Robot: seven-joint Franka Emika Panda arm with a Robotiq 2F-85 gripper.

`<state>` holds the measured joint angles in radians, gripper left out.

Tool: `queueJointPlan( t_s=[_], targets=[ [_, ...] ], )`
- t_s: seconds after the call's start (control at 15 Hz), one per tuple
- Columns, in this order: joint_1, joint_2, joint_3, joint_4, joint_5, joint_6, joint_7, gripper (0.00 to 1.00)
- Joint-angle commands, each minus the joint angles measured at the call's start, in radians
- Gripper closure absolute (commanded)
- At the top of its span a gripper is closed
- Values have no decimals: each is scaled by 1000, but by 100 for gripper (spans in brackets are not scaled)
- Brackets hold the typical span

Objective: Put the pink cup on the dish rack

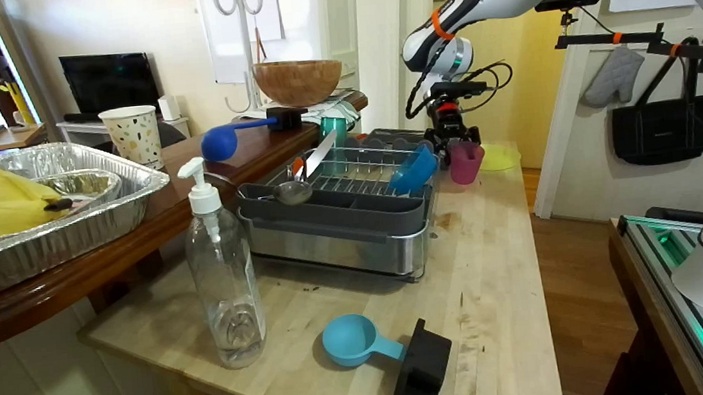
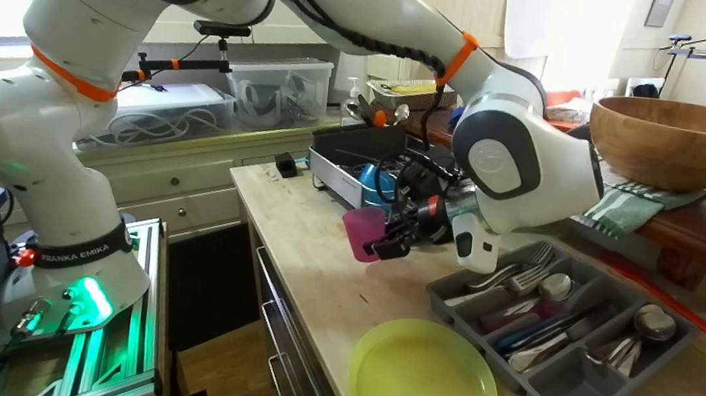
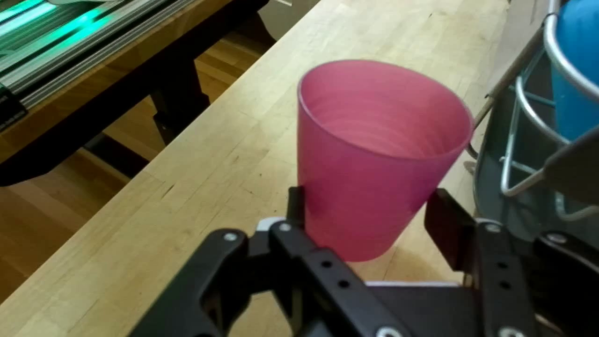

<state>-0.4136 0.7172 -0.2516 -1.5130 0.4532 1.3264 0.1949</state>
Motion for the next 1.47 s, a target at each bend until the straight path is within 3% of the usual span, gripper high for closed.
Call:
queueJointPlan(
  t_s=[0.0,0.6,1.0,1.4],
  targets=[
    [63,-124,-20,-124,-93,114,-14,59],
    [140,-354,-14,-379,-213,438,9,59],
    [166,-489,-11,-525,-244,585,20,59],
    [188,-584,-12,-635,-346,731,84,59]
  ],
)
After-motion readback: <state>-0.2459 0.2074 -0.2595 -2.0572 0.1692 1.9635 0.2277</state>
